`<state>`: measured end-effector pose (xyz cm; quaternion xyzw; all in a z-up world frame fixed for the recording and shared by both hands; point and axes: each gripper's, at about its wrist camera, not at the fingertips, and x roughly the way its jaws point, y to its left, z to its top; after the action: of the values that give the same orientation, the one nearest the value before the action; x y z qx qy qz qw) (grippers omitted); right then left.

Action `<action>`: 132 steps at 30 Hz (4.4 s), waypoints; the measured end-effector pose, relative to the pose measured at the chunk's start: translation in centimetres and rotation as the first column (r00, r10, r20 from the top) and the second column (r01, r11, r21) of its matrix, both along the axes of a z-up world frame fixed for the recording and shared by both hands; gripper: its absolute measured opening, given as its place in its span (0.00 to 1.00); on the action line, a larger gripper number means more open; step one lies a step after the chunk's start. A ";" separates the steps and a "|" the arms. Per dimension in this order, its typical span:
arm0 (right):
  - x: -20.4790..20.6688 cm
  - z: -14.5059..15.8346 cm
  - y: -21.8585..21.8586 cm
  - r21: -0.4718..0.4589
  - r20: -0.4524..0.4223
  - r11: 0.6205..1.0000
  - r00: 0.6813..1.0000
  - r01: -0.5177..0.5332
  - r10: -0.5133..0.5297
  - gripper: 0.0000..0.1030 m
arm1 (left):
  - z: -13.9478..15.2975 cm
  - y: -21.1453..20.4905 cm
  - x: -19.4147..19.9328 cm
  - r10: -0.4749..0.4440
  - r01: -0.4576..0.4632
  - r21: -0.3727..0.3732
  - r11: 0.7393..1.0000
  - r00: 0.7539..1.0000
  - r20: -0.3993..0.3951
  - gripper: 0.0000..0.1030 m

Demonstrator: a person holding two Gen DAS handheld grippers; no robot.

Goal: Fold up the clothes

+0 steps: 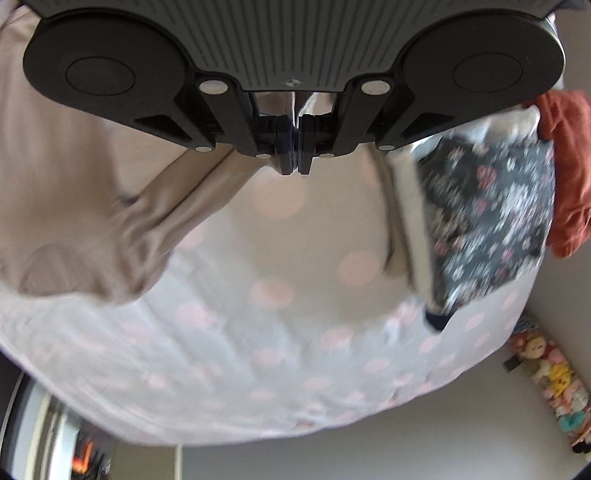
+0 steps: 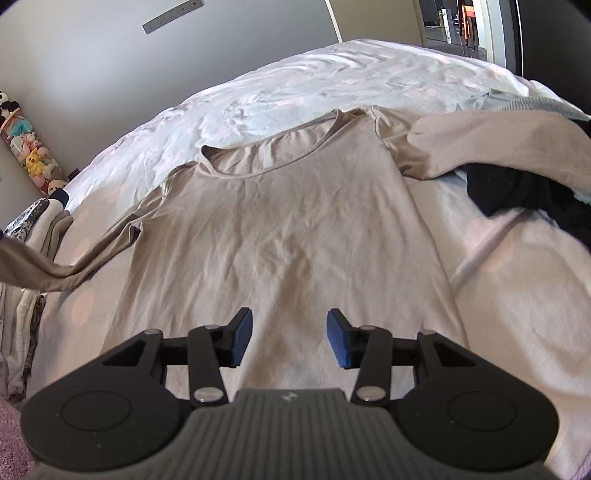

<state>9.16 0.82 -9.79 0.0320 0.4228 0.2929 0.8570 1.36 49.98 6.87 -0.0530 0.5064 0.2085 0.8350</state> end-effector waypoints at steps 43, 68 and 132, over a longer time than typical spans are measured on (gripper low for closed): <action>16.6 -2.0 -1.8 0.037 0.073 0.999 0.997 0.013 -0.016 0.47 | -14.0 -31.3 30.8 -0.590 0.588 -0.352 0.728 0.799 0.116 0.21; 17.7 -1.5 -4.8 0.068 0.065 0.989 0.988 0.135 -0.139 0.47 | -19.7 -36.1 24.3 -0.645 0.658 -0.378 0.651 0.743 0.181 0.07; 22.6 -4.6 0.3 0.134 -0.008 0.980 0.989 0.146 -0.146 0.13 | -19.9 -2.6 23.0 0.010 -0.004 -0.187 0.982 1.000 0.029 0.28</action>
<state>31.72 1.15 -14.42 0.1203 0.3977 0.2572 0.8725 24.38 47.35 -13.02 -0.1358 0.5111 0.1623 0.8331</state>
